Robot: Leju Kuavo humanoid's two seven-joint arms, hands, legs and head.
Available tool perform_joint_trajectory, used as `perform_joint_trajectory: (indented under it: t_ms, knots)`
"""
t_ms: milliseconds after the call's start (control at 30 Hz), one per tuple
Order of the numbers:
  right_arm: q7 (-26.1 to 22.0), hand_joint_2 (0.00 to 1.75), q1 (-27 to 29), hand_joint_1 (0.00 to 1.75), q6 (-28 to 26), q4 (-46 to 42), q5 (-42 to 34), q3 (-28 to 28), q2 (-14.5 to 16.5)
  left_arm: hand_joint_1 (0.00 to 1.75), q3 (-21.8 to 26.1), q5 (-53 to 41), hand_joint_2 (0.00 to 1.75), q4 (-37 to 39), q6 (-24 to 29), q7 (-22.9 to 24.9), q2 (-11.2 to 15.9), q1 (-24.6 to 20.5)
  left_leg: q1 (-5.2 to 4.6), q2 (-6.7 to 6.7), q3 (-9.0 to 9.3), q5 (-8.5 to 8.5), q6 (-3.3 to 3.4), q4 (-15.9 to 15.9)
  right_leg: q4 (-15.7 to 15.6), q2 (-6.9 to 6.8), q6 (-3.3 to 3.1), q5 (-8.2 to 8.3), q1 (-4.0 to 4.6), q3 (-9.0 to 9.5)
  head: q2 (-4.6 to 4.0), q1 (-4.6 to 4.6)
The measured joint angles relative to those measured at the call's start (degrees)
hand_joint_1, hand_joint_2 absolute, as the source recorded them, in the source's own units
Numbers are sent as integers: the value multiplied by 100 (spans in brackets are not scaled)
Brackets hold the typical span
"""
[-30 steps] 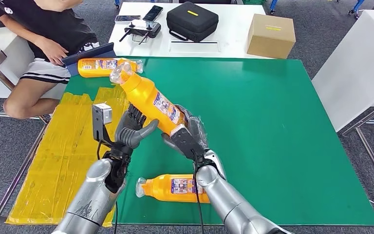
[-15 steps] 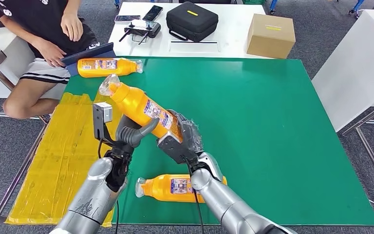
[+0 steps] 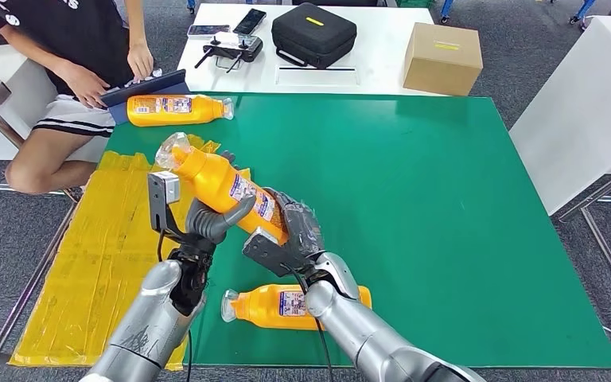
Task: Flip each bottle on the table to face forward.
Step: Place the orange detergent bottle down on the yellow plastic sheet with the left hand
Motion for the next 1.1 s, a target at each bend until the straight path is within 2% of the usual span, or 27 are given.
perform_joint_trajectory:
  t_ms: [233, 267, 400, 733, 1100]
  knots:
    - [23, 175, -36, 175, 7, 82, 38, 45, 8, 0, 0, 17, 175, 21, 3, -8, 21, 9, 0, 1, 0, 0, 0, 0, 0, 0, 0, 0, 0, 0, 0, -1]
    - [35, 175, -43, 175, 13, 92, 57, 54, 11, 4, 0, 28, 175, 24, 6, -13, 24, 10, 0, 1, 0, 0, 0, 0, 0, 0, 0, 0, 0, 0, 0, -1]
    - [107, 175, -79, 175, 22, 136, 100, 94, 38, 172, 13, 95, 175, 29, 35, -56, 27, 14, 0, 1, 0, 0, 0, 0, 0, 0, 0, 0, 0, 0, 0, -1]
    - [156, 175, -102, 175, 19, 205, 86, 168, 87, 175, 49, 165, 175, -42, 139, -378, 27, 141, 0, 1, 0, 0, 0, 0, 0, 0, 0, 0, 0, -1, 0, -1]
    - [134, 175, -130, 175, 30, 207, 62, 179, 152, 175, 70, -19, 175, -287, 279, -503, 29, 233, 0, 1, 1, 0, 0, 0, 0, 1, 0, 0, 0, -1, 0, 0]
